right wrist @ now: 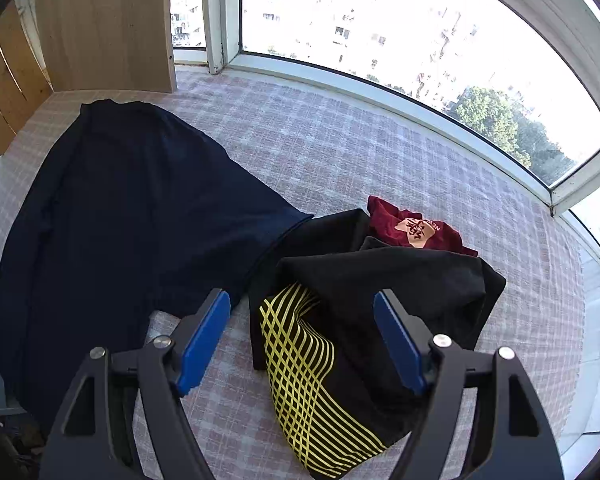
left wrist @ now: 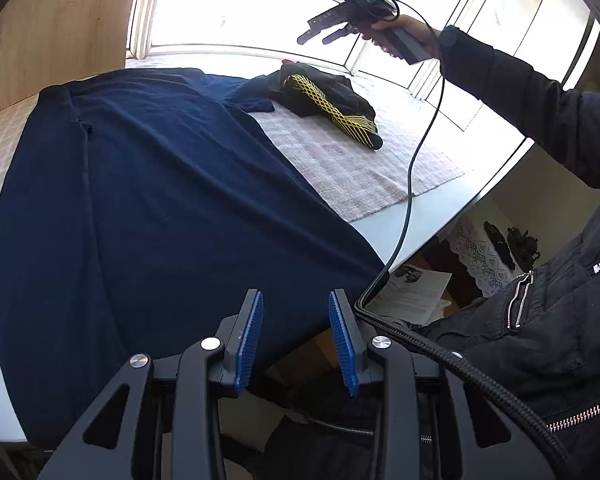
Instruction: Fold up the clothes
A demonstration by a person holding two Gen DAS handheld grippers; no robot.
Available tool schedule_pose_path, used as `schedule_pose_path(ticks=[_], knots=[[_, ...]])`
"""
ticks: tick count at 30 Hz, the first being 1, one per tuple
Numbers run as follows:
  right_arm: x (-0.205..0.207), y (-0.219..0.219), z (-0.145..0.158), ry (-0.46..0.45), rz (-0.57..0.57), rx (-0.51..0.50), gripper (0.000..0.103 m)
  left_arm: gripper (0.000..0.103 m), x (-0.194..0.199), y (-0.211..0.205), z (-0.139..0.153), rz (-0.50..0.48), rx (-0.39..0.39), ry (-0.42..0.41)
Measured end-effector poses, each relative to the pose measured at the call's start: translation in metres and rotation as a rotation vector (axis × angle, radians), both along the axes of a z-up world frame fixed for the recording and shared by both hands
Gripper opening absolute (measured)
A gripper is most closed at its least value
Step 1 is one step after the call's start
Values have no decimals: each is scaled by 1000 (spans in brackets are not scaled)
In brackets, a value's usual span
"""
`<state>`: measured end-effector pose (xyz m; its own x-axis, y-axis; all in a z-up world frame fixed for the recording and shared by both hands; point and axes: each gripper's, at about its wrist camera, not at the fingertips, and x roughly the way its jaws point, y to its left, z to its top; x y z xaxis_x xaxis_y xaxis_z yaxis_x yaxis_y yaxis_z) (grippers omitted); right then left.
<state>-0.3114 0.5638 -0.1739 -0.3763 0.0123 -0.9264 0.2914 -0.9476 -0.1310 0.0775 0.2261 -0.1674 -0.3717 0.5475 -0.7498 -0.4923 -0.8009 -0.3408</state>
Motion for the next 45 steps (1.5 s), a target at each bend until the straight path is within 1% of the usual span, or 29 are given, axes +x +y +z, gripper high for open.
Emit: schedule_pose_path(ticks=[3, 7, 9, 10, 13, 18, 20, 21, 24, 28, 30, 31, 32, 33, 34, 37, 38, 39, 40, 45], knots=[[-39, 9, -24, -23, 82, 37, 74, 33, -11, 44, -10, -2, 2, -30], [-92, 23, -52, -54, 96, 15, 74, 33, -28, 83, -25, 25, -14, -76], [-111, 27, -69, -78, 99, 16, 74, 33, -34, 94, -31, 33, -25, -97], [-116, 28, -72, -96, 104, 19, 74, 33, -35, 98, -33, 34, -30, -105], [-132, 31, -87, -161, 98, 38, 74, 33, -40, 101, -40, 47, -47, -127], [-166, 38, -124, -236, 35, 7, 74, 33, -47, 94, -40, 113, -57, -149], [-179, 44, -135, -293, 2, -77, 74, 37, -50, 93, -40, 131, -88, -147], [-185, 45, -138, -302, -8, -95, 74, 38, -51, 92, -40, 139, -108, -146], [-195, 40, -152, -310, 5, -77, 74, 38, -54, 88, -39, 173, -137, -162], [-203, 29, -171, -336, 50, -98, 74, 38, -60, 83, -39, 209, -197, -182], [-208, 23, -181, -338, 72, -101, 66, 38, -62, 82, -39, 215, -219, -181], [-211, 21, -185, -347, 81, -108, 50, 38, -63, 82, -39, 217, -226, -183], [-214, 21, -191, -364, 86, -123, 26, 38, -63, 82, -39, 220, -232, -183], [-217, 21, -196, -384, 88, -138, 15, 38, -64, 82, -39, 224, -239, -184], [-220, 20, -200, -393, 93, -150, 10, 38, -65, 82, -40, 227, -241, -188], [-228, 17, -205, -364, 118, -145, 9, 39, -65, 81, -41, 233, -252, -198], [-233, 19, -205, -358, 114, -158, 9, 40, -65, 81, -42, 234, -262, -201], [-237, 21, -206, -352, 107, -173, 8, 43, -65, 82, -43, 235, -273, -203], [-241, 23, -204, -348, 100, -195, 8, 44, -65, 81, -44, 235, -275, -206], [-263, 38, -194, -337, 69, -300, 7, 44, -64, 81, -49, 240, -290, -221]])
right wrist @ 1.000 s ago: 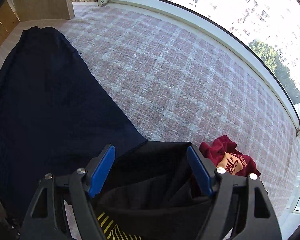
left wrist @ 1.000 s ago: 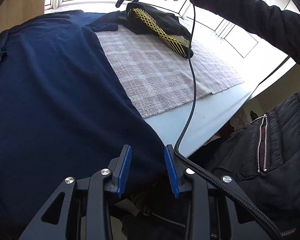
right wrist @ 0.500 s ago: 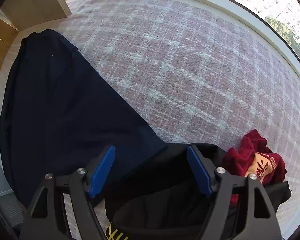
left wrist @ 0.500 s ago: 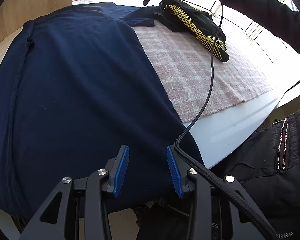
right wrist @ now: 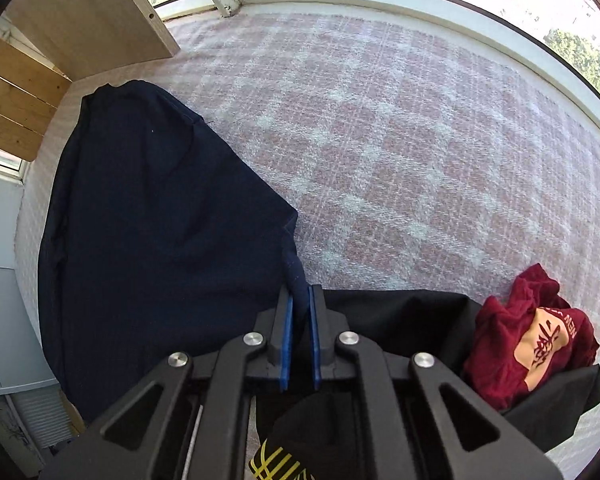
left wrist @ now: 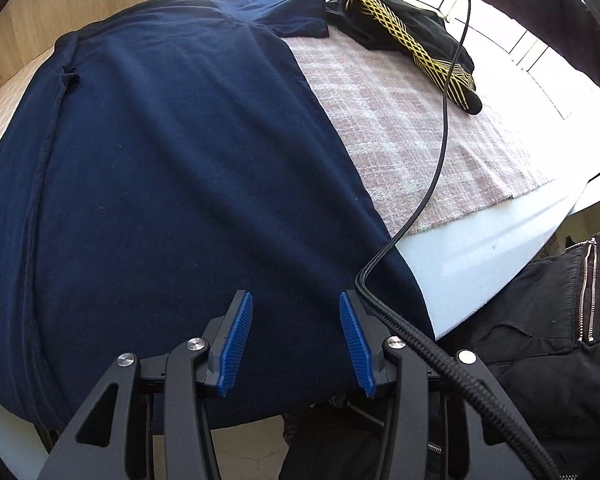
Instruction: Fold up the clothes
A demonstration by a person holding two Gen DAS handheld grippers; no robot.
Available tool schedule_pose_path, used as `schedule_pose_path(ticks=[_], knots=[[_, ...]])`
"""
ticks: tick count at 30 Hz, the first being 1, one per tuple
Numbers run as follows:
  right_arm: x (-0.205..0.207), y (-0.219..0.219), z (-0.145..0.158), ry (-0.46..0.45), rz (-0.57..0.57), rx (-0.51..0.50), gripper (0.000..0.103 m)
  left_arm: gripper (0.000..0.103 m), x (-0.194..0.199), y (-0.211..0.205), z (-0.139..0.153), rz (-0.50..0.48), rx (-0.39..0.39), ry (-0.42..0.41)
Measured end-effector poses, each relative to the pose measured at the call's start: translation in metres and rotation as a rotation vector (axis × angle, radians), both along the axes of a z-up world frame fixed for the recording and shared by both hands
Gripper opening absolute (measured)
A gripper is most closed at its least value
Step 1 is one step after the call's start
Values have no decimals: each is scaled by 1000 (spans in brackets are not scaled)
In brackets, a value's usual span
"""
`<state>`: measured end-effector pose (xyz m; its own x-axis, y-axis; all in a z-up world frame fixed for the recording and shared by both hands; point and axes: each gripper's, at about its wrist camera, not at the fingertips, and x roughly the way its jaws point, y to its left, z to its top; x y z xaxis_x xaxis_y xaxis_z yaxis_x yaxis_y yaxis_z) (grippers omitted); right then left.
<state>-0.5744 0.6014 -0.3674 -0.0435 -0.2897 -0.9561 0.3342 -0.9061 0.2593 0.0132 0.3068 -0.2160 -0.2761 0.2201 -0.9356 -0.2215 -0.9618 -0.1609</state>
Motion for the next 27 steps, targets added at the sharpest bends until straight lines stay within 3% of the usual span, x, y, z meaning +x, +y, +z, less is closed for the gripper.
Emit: schedule_pose_path(ticks=[7, 10, 17, 27], knots=[[-6, -14, 31, 14, -9, -64, 7, 47, -1, 5, -1, 1, -67, 0], [18, -20, 47, 22, -13, -92, 7, 51, 2, 8, -1, 5, -143, 12], [49, -42, 84, 36, -10, -151, 7, 52, 13, 10, -1, -15, -225, 19], [97, -32, 183, 32, -69, -196, 7, 53, 41, -2, 5, -19, -217, 12]])
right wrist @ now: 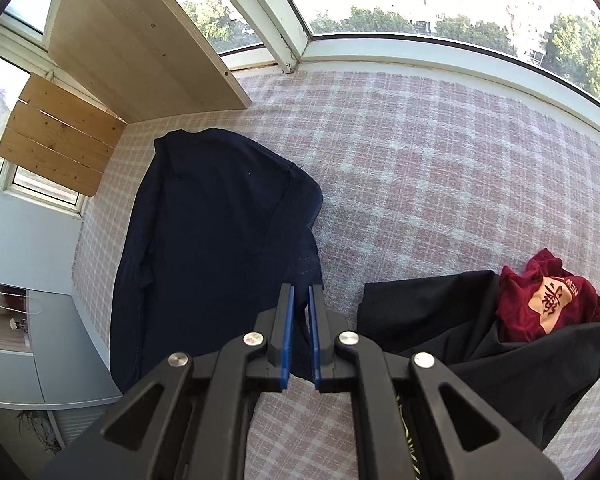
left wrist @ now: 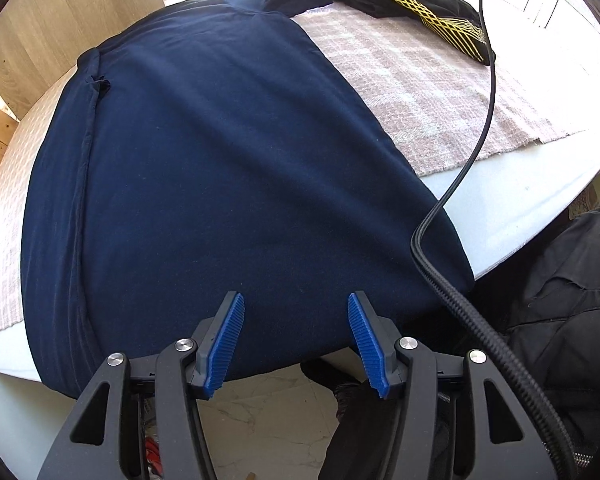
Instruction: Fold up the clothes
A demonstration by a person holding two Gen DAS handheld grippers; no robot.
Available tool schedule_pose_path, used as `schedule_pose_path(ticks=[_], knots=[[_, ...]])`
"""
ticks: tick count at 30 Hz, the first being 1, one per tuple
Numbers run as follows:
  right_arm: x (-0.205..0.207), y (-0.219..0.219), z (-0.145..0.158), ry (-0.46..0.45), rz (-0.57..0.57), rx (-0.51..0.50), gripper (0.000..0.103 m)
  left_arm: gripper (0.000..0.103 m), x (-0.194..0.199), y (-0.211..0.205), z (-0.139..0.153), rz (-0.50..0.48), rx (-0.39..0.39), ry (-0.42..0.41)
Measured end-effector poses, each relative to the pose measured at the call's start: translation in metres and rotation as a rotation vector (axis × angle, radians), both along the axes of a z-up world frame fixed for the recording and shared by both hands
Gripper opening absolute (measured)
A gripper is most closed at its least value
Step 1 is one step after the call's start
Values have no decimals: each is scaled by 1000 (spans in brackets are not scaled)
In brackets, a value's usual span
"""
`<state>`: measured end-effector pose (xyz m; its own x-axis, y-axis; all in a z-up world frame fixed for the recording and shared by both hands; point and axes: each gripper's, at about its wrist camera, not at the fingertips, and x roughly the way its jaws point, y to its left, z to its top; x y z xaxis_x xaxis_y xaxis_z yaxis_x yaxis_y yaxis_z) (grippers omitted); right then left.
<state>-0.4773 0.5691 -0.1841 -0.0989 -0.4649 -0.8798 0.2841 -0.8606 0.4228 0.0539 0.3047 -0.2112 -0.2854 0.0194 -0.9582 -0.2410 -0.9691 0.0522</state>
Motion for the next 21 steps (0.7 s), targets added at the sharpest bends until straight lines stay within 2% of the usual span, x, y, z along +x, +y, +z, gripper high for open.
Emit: schedule_pose_path(ticks=[4, 8, 13, 15, 19, 21], knots=[[-2, -8, 8, -32, -47, -28, 7, 52, 6, -12, 4, 26, -1, 9], [2, -38, 0, -68, -46, -31, 7, 52, 10, -22, 9, 52, 6, 24], [21, -108, -14, -94, 25, -25, 7, 53, 17, -32, 11, 72, 1, 33], [26, -145, -24, -115, 58, -55, 8, 53, 18, -39, 10, 87, -4, 30], [36, -211, -43, -163, 173, 4, 15, 52, 23, -48, 8, 130, -17, 16], [48, -212, -29, -116, 222, -3, 16, 52, 27, -53, 9, 145, -9, 10]])
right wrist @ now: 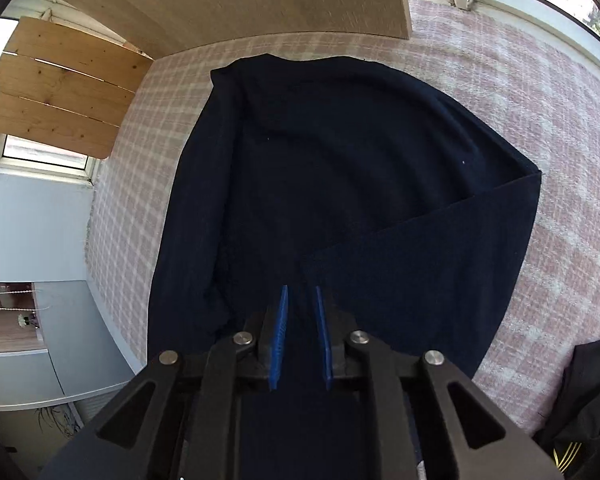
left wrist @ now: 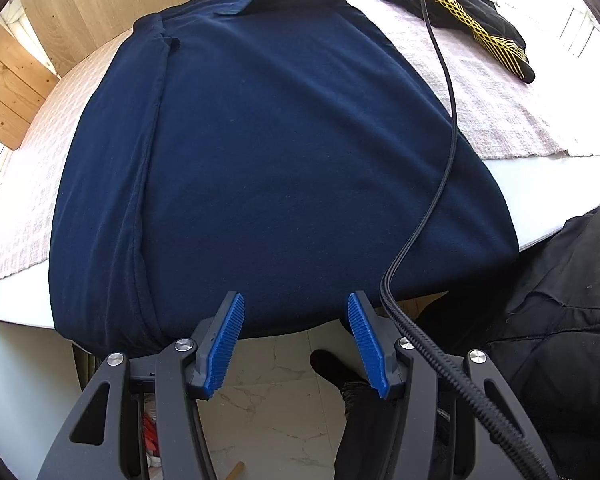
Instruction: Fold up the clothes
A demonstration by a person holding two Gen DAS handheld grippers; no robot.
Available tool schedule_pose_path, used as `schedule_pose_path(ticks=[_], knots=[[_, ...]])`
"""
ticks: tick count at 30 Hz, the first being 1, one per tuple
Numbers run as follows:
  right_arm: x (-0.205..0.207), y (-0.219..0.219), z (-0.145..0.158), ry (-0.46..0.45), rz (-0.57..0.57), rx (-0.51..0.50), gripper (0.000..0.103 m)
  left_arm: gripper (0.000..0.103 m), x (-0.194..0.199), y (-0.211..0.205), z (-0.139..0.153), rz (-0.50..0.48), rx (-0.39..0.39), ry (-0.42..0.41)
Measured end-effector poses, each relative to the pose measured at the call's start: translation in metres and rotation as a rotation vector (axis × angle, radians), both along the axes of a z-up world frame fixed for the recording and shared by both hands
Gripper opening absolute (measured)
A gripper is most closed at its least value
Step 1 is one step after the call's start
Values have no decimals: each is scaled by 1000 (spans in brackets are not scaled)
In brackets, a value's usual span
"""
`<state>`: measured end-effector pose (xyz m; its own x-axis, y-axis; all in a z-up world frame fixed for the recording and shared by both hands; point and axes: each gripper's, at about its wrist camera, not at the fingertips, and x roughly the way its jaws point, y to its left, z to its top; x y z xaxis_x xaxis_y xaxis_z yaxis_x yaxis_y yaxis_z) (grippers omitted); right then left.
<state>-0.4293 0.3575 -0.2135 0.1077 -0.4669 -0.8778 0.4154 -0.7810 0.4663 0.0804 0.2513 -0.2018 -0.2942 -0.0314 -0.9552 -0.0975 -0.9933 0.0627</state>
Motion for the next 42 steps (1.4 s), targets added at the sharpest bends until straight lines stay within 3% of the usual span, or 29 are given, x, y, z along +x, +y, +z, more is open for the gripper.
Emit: schedule_pose_path(ticks=[4, 6, 8, 13, 18, 21, 32, 36, 42], knots=[[37, 36, 37, 162, 21, 38, 38, 53, 7, -7, 7, -18, -10, 5], [62, 66, 48, 229, 27, 78, 39, 53, 10, -12, 10, -19, 3, 12], [90, 101, 49, 228, 16, 77, 39, 53, 13, -18, 14, -19, 23, 20], [135, 201, 59, 136, -143, -106, 39, 53, 30, -22, 18, -33, 34, 37], [150, 248, 55, 166, -180, -29, 39, 53, 44, -6, 11, -80, 113, 35], [149, 254, 46, 137, -172, -36, 39, 53, 56, 17, 6, -87, 136, 39], [165, 227, 22, 134, -169, -43, 39, 57, 32, 92, -24, -153, 252, 124], [186, 218, 17, 113, -127, -36, 39, 57, 35, 92, -6, -156, 262, 160], [248, 192, -7, 43, 20, 1, 39, 58, 31, 77, 14, -133, 192, 175]])
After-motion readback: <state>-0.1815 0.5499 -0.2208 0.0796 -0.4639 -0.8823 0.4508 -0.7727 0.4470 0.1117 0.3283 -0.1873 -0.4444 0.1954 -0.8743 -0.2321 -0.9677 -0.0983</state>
